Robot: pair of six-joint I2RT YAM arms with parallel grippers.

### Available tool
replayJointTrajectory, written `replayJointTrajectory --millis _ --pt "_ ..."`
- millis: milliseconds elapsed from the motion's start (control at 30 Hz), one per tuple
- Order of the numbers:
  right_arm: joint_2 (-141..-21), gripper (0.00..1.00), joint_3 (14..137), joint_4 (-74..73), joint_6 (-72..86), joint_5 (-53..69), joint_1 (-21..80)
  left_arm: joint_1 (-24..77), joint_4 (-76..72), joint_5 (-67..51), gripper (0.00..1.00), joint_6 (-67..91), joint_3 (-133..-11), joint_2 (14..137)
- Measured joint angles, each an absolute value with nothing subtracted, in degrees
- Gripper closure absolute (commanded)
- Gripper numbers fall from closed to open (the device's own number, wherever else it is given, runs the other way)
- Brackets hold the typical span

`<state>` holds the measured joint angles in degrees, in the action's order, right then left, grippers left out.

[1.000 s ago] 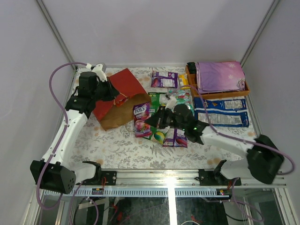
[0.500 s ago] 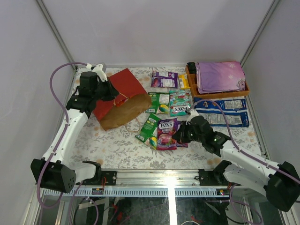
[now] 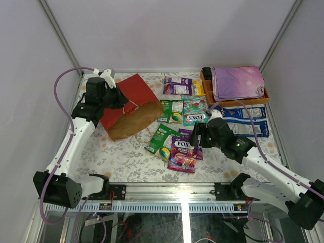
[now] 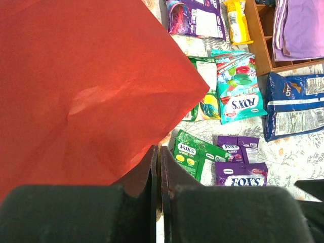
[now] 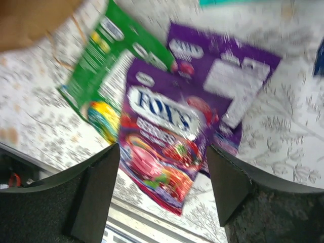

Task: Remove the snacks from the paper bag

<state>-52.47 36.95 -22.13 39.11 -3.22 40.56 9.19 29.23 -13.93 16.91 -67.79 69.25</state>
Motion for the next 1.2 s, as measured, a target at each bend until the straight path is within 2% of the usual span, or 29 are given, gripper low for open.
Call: replayJointTrajectory --millis 167,267,500,733,833,933,1200 --pt "-56.8 0.26 45.3 -18.3 38.0 -7.2 43.3 9.2 29.2 -13.9 1.0 16.9 -67.8 69.3" --pt "-64.2 0.27 47.0 -8.9 38.9 -8.8 48.4 9.2 29.2 -13.9 1.0 16.9 -67.8 69.3" --pt "-89.8 0.33 45.9 25.9 50.6 -7.9 52.2 9.2 29.2 -14.0 1.0 16.9 -67.8 69.3" --pt "-120.0 0.36 63.4 48.6 64.6 -8.1 52.4 9.2 29.2 -14.4 1.0 16.9 -67.8 68.7" --pt "-127.6 0.4 70.5 51.9 69.4 -9.8 52.4 9.2 29.2 -15.0 1.0 17.0 -67.8 68.2" --pt "-132.3 0.4 74.6 51.8 76.4 -13.5 52.4 9.1 29.2 -15.8 1.0 17.2 -67.8 67.6" --pt "-137.1 0.4 81.3 41.1 92.1 -23.5 52.4 9.0 29.1 -17.6 1.0 17.8 -67.8 67.1"
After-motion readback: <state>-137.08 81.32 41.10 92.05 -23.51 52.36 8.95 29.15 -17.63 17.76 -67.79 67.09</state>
